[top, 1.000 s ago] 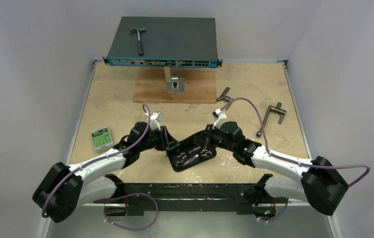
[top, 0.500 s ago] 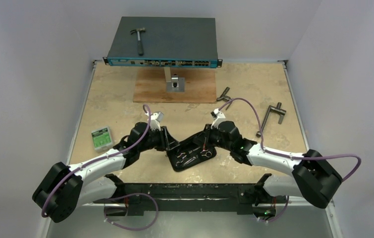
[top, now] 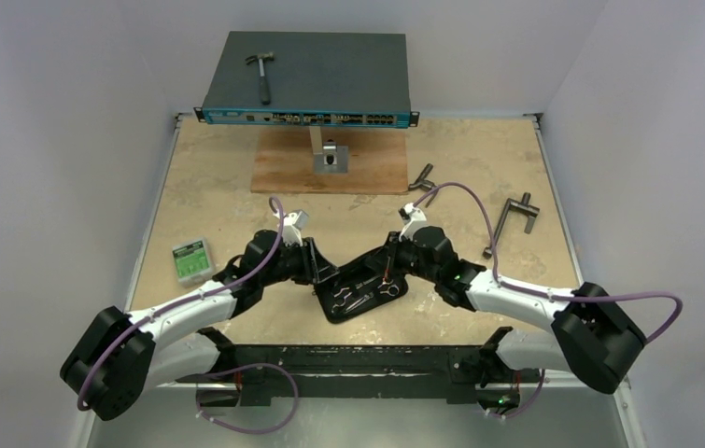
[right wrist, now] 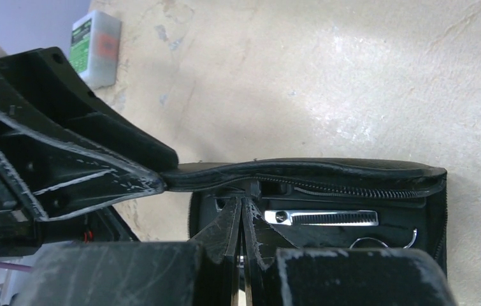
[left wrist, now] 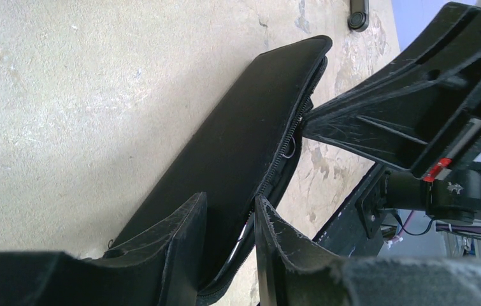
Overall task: Sort the hair-cutting tools
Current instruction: Close the hairdressing tool bag at the center of the board.
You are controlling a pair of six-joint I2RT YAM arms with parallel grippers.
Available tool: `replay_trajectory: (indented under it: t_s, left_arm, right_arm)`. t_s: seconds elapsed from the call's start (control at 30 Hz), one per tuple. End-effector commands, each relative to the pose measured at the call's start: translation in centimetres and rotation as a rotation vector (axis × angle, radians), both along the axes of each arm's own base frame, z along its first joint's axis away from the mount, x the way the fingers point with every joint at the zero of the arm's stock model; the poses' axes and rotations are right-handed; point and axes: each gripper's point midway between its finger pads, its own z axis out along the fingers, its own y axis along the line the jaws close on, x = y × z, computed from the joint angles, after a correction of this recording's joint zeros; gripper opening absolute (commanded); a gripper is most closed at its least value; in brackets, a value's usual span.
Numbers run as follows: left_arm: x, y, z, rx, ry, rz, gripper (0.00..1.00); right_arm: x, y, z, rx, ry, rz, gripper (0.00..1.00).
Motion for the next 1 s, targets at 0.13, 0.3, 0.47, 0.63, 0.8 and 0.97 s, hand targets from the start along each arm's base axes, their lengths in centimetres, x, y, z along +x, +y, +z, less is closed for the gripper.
replay_trajectory:
  t_s: [0.13, 0.3, 0.47, 0.63, 0.8, 0.97]
  left_arm:
    - [-0.5, 0.0, 0.0, 0.001, -0.013, -0.02, 0.32]
    - [-0.8, 0.0, -0.2, -0.002, -0.011, -0.025, 0.32]
    - [-1.1, -0.1, -0.6, -0.001, -0.002, -0.034, 0.32]
    - [-1.3, 0.0, -0.6, 0.003, -0.005, -0.036, 0.32]
    - [-1.5, 0.4, -0.8, 0.026, -0.013, -0.038, 0.33]
    - [-2.1, 0.5, -1.5, 0.058, -0.015, -0.051, 0.33]
  right_arm:
    - [1.4, -0.2, -1.1, 0.001, 0.004, -0.026, 0.0]
    - [1.6, -0.4, -2.1, -0.011, 0.024, -0.035, 0.0]
    - [1.5, -0.7, -2.6, -0.022, 0.032, -0.038, 0.0]
    - [0.2, -1.2, -0.2, 0.013, -0.008, -0.007, 0.0]
    - [-1.1, -2.9, 1.9, 0.011, -0.04, -0.018, 0.19]
    - [-1.6, -3.4, 4.2, 0.044, -0.08, -0.024, 0.35]
